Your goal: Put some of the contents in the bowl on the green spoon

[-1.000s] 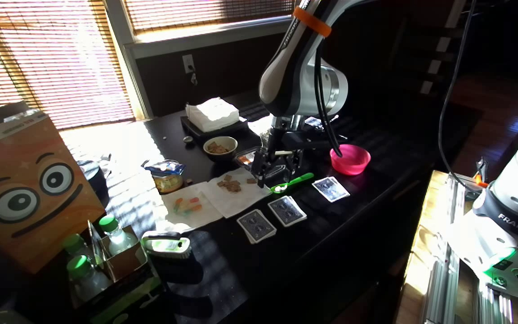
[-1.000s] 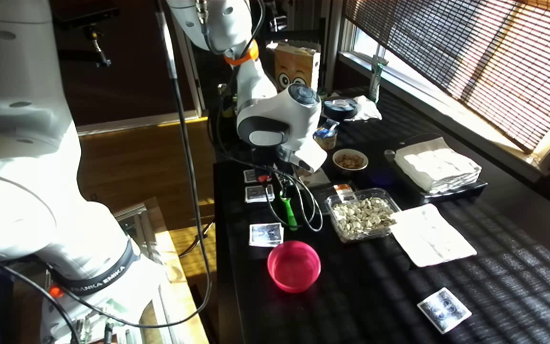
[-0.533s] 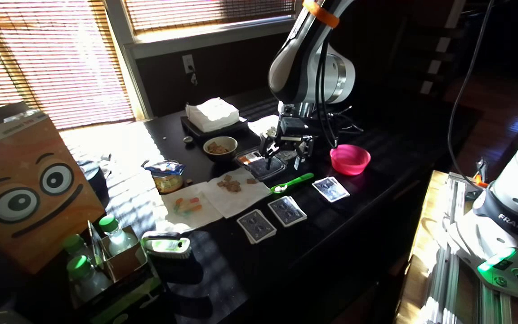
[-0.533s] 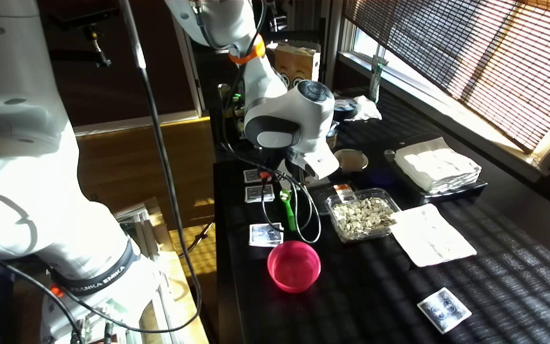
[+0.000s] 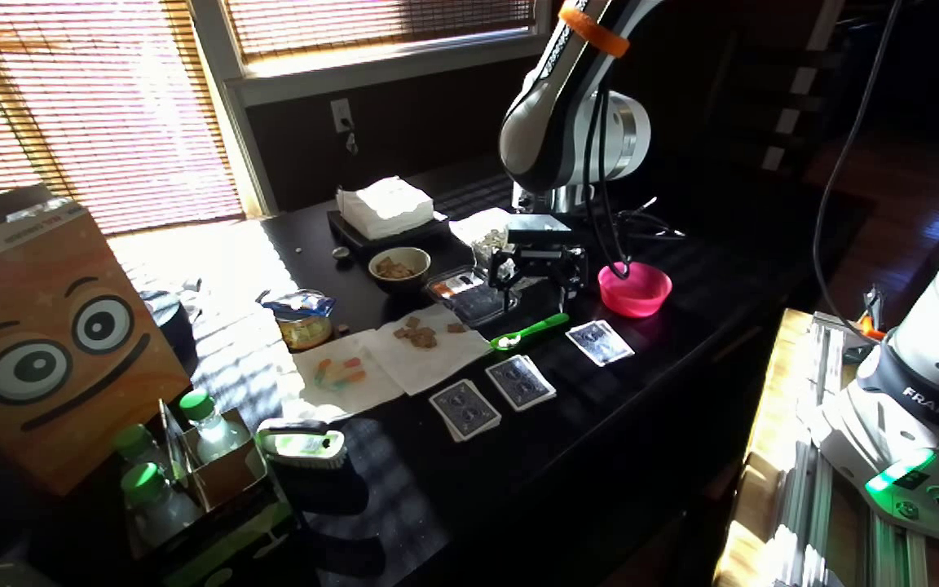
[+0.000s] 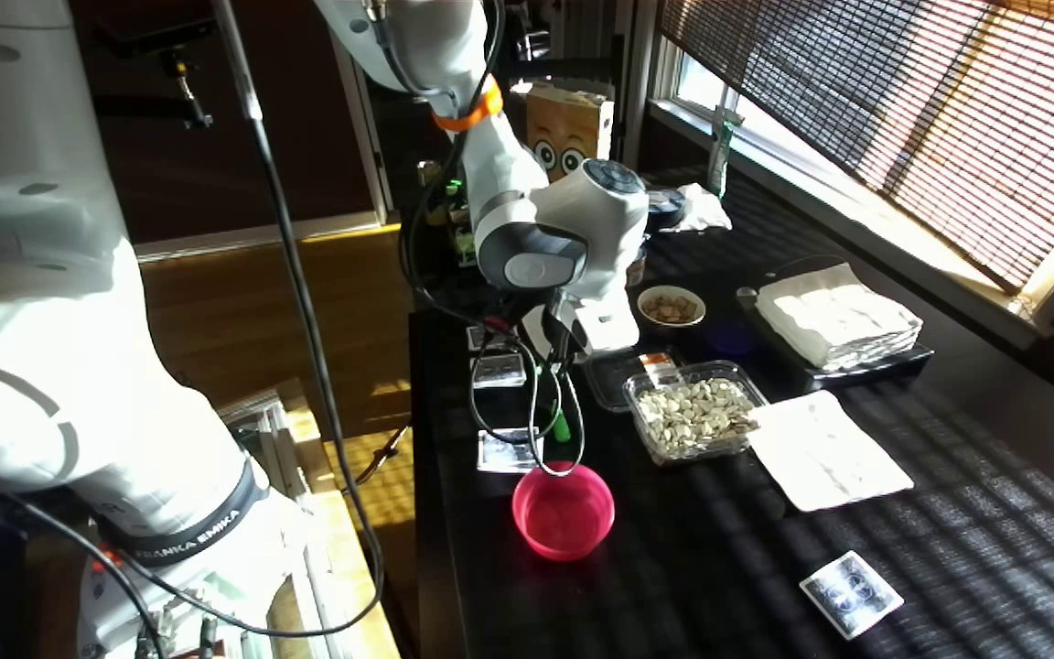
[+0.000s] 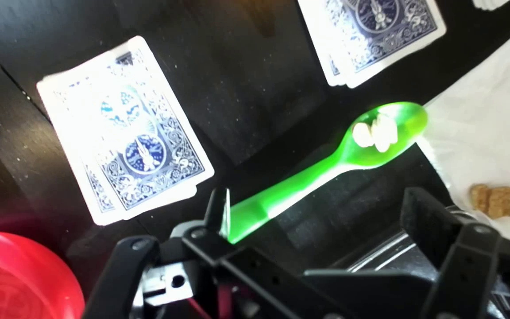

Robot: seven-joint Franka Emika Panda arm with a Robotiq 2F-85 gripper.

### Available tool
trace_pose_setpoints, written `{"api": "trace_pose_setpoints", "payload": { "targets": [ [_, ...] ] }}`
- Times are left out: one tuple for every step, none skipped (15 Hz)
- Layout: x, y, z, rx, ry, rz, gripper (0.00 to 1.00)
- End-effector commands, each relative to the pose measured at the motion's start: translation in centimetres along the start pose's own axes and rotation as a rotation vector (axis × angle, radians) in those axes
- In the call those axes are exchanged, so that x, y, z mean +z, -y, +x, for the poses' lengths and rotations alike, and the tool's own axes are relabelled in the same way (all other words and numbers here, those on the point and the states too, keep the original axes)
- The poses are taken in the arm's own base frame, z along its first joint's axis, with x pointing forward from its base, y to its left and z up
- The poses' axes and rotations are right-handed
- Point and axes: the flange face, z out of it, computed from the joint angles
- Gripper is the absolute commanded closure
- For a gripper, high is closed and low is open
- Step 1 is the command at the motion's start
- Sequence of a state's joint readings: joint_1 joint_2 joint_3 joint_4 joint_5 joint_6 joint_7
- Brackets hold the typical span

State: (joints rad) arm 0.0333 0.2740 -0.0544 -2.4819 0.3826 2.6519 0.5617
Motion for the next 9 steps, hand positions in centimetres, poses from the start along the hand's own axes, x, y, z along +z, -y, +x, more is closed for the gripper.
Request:
{"api": "trace_pose_setpoints", "payload": {
  "targets": [
    [-0.87, 0.15, -0.78, 0.039, 0.053, -0.024, 0.0],
    [-0.79, 0.18, -0.86, 0.044, 0.07, -0.026, 0.0],
    [-0.52, 0.22, -0.89, 0.054, 0.078, -0.029, 0.0],
    [-0.35, 0.25, -0.88, 0.066, 0.084, -0.027, 0.0],
    [-0.19, 0.34, -0.89, 0.077, 0.092, -0.016, 0.0],
    [-0.06, 0.38, -0.88, 0.097, 0.081, -0.013, 0.0],
    [-0.01, 0.39, -0.8, 0.118, 0.074, -0.004, 0.0],
    [-0.01, 0.39, -0.72, 0.144, 0.069, 0.008, 0.0],
    [0.04, 0.38, -0.64, 0.173, 0.067, 0.02, 0.0]
  ]
}}
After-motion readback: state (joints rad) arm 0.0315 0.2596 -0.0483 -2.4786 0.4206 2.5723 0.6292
